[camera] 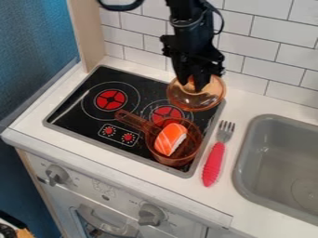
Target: Cover the orange pot with the orange lid
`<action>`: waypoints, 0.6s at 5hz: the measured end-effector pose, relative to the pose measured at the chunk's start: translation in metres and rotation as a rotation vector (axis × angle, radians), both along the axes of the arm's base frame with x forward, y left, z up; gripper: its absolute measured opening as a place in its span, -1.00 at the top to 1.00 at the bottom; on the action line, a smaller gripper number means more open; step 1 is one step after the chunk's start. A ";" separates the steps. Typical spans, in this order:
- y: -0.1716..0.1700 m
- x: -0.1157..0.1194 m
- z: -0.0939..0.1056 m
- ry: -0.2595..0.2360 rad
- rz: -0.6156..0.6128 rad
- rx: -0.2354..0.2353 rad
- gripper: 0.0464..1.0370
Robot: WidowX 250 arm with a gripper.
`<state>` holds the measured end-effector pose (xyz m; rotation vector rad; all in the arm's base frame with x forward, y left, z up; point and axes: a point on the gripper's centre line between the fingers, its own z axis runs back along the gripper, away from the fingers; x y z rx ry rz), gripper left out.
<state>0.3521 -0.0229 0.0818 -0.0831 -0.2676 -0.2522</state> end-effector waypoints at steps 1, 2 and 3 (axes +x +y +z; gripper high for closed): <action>0.005 -0.018 -0.008 0.027 -0.022 0.035 0.33; 0.010 -0.032 -0.024 0.057 -0.024 0.069 0.33; 0.014 -0.040 -0.036 0.081 -0.032 0.095 0.33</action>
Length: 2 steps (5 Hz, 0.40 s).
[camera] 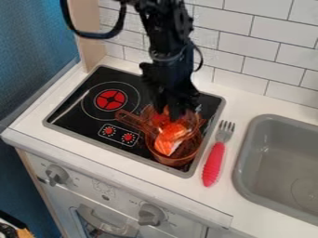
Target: Cover the orange pot with the orange lid
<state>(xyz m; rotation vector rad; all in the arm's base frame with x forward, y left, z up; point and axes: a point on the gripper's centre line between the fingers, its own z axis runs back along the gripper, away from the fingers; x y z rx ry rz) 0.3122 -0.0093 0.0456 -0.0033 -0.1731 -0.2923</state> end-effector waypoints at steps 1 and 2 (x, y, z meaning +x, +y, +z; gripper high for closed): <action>0.000 -0.003 -0.020 0.055 -0.027 0.025 0.33; -0.004 -0.003 -0.027 0.073 -0.042 0.006 0.33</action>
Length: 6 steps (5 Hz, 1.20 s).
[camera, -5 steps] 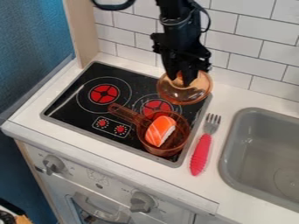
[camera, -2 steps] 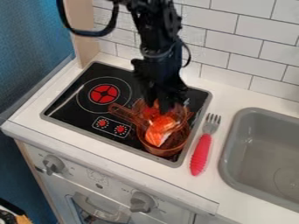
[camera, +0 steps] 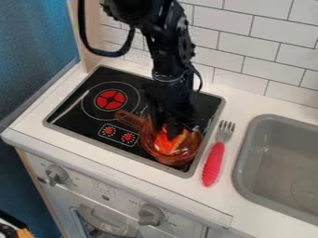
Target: Cover the orange pot with the orange lid
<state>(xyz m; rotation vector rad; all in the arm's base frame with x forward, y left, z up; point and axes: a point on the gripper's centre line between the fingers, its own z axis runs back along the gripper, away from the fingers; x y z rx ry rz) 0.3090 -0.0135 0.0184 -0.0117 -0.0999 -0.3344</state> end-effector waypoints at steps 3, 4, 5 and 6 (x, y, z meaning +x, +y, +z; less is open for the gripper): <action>-0.004 0.004 -0.002 0.005 -0.035 -0.016 0.19; -0.002 0.009 -0.001 -0.005 -0.022 -0.006 -0.43; 0.002 0.009 0.000 -0.002 -0.011 0.018 -0.91; 0.002 0.008 -0.001 0.007 -0.009 0.020 -0.93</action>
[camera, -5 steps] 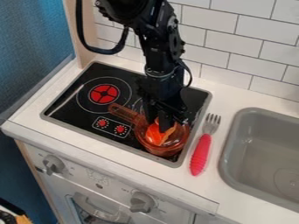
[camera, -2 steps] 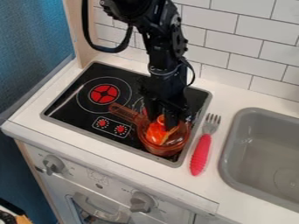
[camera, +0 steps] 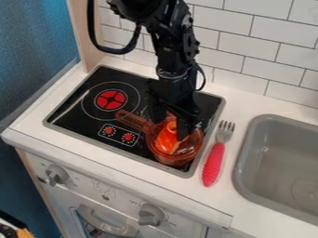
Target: Cover the orange pot with the orange lid
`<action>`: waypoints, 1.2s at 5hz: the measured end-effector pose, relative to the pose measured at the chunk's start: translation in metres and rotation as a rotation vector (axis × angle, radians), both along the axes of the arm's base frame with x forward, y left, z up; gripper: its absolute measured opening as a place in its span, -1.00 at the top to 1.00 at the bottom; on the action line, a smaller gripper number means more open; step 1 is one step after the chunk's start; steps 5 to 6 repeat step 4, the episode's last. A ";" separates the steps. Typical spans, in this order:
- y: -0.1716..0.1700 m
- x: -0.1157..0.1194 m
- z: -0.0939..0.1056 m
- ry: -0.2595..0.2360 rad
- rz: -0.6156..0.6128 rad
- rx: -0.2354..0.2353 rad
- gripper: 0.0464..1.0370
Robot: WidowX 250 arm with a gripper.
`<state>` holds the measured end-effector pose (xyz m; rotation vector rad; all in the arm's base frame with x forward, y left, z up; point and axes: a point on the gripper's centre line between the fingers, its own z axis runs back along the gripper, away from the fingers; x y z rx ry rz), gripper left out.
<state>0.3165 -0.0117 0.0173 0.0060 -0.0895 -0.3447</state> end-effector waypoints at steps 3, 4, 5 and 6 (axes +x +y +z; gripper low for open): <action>0.002 0.011 0.058 -0.061 0.016 -0.080 -0.92; 0.003 0.012 0.075 -0.115 0.017 -0.082 -0.92; 0.003 0.012 0.075 -0.115 0.017 -0.082 -0.92; 0.003 0.012 0.075 -0.115 0.017 -0.082 -0.92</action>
